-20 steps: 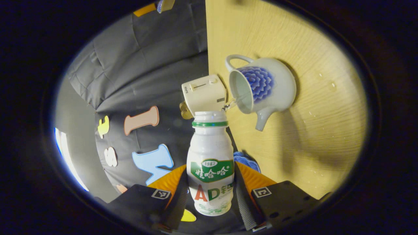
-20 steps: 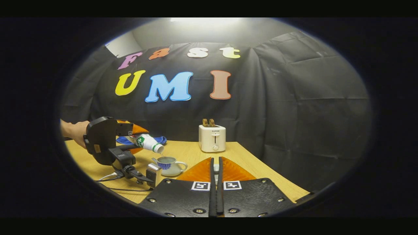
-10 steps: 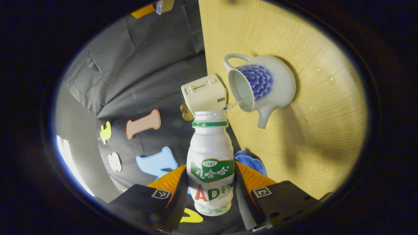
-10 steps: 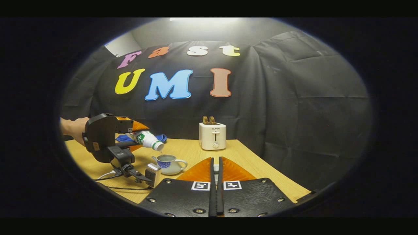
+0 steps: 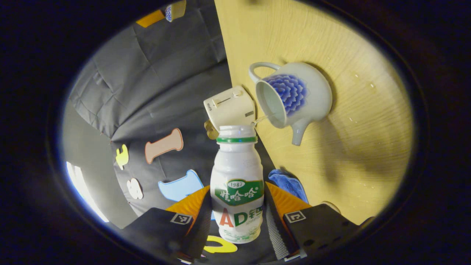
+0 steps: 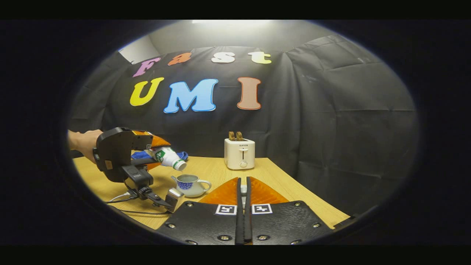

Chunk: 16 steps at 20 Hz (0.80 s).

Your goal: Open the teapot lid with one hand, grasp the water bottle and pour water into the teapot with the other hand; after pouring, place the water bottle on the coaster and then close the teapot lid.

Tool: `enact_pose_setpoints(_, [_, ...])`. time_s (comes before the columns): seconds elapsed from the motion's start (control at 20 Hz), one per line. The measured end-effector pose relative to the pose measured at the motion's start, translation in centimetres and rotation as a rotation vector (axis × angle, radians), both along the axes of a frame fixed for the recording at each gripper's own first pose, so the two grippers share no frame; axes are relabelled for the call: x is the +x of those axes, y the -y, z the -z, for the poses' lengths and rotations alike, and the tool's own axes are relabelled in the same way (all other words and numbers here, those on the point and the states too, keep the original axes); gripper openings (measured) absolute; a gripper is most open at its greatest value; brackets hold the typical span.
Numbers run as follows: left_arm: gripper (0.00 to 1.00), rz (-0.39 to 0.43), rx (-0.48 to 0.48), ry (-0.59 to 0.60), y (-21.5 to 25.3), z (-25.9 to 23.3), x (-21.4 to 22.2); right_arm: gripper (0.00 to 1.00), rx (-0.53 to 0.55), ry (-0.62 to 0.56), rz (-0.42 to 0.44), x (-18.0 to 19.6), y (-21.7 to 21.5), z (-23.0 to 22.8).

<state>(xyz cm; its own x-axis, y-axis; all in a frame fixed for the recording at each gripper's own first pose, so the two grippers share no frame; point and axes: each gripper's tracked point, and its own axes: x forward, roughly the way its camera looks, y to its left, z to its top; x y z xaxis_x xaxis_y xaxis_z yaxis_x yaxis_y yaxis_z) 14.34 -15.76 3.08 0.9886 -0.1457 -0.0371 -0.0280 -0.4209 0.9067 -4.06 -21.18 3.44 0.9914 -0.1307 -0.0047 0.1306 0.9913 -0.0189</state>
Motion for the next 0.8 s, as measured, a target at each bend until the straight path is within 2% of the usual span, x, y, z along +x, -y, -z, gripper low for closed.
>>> enact_pose_setpoints(0.05, [0.76,0.004,0.011,0.001,0.0,-0.1,0.0,0.00,-0.002,0.002,0.003,-0.1,0.1,-0.1])
enact_pose_setpoints(0.15, [0.74,0.014,0.033,0.013,0.6,-0.5,0.0,0.01,-0.004,0.003,0.004,-0.1,0.0,-0.2])
enact_pose_setpoints(0.25, [0.76,0.022,0.065,0.027,1.1,-1.0,-0.3,0.00,-0.007,0.003,-0.001,-0.1,-0.2,-0.2])
enact_pose_setpoints(0.3, [0.81,0.023,0.080,0.030,1.1,-1.1,-0.2,0.00,-0.009,0.003,0.000,-0.1,-0.2,-0.2])
enact_pose_setpoints(0.35, [0.76,0.023,0.092,0.033,1.3,-1.3,-0.4,0.00,-0.011,0.003,0.001,-0.1,-0.1,-0.2])
enact_pose_setpoints(0.45, [0.76,0.027,0.108,0.037,1.4,-1.6,-0.5,0.00,-0.009,0.005,0.002,-0.2,-0.1,-0.3])
enact_pose_setpoints(0.6, [0.82,0.034,0.121,0.044,1.6,-1.9,-0.5,0.00,-0.011,0.007,0.002,-0.2,-0.1,-0.3])
enact_pose_setpoints(0.8, [0.81,0.042,0.139,0.054,1.9,-2.3,-0.5,0.00,-0.012,0.008,0.001,-0.1,-0.1,-0.4])
